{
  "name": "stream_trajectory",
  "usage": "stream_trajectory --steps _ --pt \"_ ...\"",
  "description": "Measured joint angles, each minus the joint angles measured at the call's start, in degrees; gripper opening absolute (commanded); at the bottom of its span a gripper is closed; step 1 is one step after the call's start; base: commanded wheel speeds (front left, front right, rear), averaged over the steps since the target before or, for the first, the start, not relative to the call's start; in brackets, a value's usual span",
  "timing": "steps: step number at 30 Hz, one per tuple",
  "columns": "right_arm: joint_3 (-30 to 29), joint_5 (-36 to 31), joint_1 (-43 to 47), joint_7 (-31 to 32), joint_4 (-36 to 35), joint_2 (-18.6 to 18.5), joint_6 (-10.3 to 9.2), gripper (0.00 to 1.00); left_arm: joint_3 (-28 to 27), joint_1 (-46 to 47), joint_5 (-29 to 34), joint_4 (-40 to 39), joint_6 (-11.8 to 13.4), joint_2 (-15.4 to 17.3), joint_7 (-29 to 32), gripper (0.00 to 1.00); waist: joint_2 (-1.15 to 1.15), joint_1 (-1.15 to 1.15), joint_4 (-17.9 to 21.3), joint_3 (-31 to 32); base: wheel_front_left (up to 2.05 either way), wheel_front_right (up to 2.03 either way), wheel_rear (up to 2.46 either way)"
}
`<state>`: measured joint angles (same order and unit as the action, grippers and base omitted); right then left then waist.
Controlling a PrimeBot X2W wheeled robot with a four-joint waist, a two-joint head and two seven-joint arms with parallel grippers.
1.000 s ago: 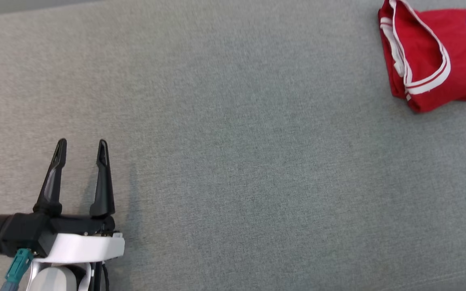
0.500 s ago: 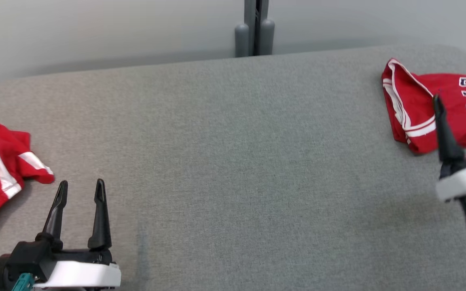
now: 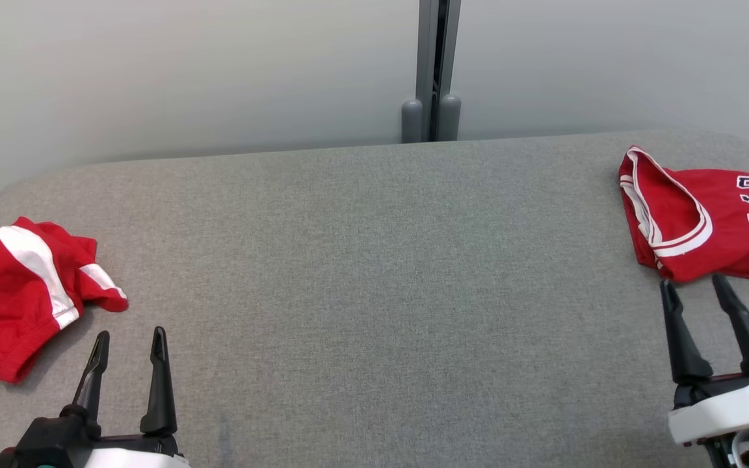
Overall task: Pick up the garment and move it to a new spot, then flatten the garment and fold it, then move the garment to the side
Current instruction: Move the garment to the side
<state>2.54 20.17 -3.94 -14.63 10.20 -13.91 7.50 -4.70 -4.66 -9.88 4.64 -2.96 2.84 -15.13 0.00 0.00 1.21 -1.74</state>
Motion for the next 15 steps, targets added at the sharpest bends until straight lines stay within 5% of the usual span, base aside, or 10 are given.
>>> stream_trajectory --steps 15 --pt "-1.8 -1.1 4.5 0.4 -1.0 3.8 0.00 1.00 0.0 -0.9 0.3 1.9 -0.3 0.0 0.0 1.00 0.00 0.00 -1.9 2.4 0.00 0.00 0.00"
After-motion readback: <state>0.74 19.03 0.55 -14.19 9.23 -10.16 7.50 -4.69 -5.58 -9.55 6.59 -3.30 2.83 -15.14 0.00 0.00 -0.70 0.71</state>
